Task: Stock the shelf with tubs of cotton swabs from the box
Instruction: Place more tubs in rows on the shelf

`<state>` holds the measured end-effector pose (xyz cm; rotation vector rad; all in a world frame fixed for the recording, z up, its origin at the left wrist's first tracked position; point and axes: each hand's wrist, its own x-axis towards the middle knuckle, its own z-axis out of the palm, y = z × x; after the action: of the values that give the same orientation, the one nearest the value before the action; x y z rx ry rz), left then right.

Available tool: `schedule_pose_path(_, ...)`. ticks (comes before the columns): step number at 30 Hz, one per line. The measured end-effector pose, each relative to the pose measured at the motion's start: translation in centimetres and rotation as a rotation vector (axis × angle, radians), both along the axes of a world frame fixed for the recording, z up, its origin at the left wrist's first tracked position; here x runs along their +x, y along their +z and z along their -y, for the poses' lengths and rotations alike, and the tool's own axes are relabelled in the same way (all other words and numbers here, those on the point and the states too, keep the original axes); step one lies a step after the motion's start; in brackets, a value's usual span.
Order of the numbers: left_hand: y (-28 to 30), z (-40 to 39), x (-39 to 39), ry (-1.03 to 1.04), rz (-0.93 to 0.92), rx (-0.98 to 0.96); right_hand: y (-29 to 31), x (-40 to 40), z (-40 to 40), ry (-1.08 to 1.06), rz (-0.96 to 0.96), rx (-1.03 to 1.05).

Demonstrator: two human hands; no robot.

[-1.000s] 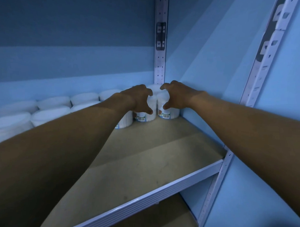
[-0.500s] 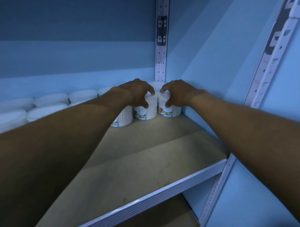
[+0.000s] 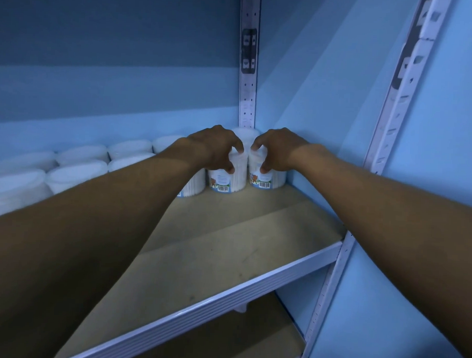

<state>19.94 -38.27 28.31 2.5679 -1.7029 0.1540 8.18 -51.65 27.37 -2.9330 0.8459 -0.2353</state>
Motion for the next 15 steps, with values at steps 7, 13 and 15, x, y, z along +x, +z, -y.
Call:
schedule_pose_path(7, 0.2, -1.4, -1.9, -0.007, -0.012, -0.001, 0.1, -2.4, -1.7, -0.018, -0.027, 0.002)
schedule_pose_path(13, 0.4, -3.1, -4.0, -0.032, -0.024, -0.001, 0.0, -6.0, -3.5, 0.013, 0.029, 0.042)
schedule_pose_path(15, 0.5, -3.6, -4.7, -0.027, -0.031, -0.003, -0.1, -7.1, -4.2, 0.031, 0.036, 0.035)
